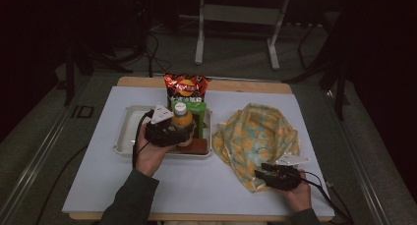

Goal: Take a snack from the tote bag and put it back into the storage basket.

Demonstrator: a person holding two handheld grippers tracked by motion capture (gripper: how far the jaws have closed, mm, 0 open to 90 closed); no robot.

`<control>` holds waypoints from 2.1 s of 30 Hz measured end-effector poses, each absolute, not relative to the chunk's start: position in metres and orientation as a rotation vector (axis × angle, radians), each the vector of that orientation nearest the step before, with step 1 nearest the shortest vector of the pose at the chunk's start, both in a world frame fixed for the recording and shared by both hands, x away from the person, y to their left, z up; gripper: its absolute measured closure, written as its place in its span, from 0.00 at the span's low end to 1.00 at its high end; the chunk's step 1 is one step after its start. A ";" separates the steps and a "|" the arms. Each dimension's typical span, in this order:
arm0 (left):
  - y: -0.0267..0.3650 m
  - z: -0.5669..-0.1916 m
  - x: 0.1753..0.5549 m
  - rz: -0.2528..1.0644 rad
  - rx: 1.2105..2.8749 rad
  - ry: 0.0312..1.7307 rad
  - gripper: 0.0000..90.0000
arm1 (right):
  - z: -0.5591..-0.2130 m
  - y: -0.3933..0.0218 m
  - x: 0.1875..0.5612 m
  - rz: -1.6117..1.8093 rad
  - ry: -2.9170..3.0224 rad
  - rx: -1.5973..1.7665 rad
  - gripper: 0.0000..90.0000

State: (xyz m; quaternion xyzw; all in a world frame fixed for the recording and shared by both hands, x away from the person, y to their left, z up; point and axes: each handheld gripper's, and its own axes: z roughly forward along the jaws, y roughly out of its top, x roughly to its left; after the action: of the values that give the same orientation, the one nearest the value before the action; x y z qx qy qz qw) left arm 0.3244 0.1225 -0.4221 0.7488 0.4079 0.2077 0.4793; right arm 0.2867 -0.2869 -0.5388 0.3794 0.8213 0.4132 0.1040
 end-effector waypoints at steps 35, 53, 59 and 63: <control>0.190 -0.422 0.316 0.547 1.791 1.019 0.36 | -0.539 -0.287 0.287 1.220 2.422 1.122 0.60; 0.218 -0.427 0.314 0.556 1.780 1.032 0.36 | -0.539 -0.287 0.287 1.220 2.423 1.123 0.59; 0.221 -0.430 0.314 0.552 1.786 1.029 0.36 | -0.539 -0.287 0.287 1.221 2.423 1.123 0.59; 0.224 -0.431 0.313 0.557 1.788 1.026 0.36 | -0.539 -0.287 0.287 1.222 2.422 1.125 0.59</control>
State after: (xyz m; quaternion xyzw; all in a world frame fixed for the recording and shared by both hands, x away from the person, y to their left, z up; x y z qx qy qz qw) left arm 0.3132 0.2243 -0.4309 0.7337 0.4209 0.2283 0.4821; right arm 0.2866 -0.2866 -0.5388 0.3809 0.8205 0.4140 0.1021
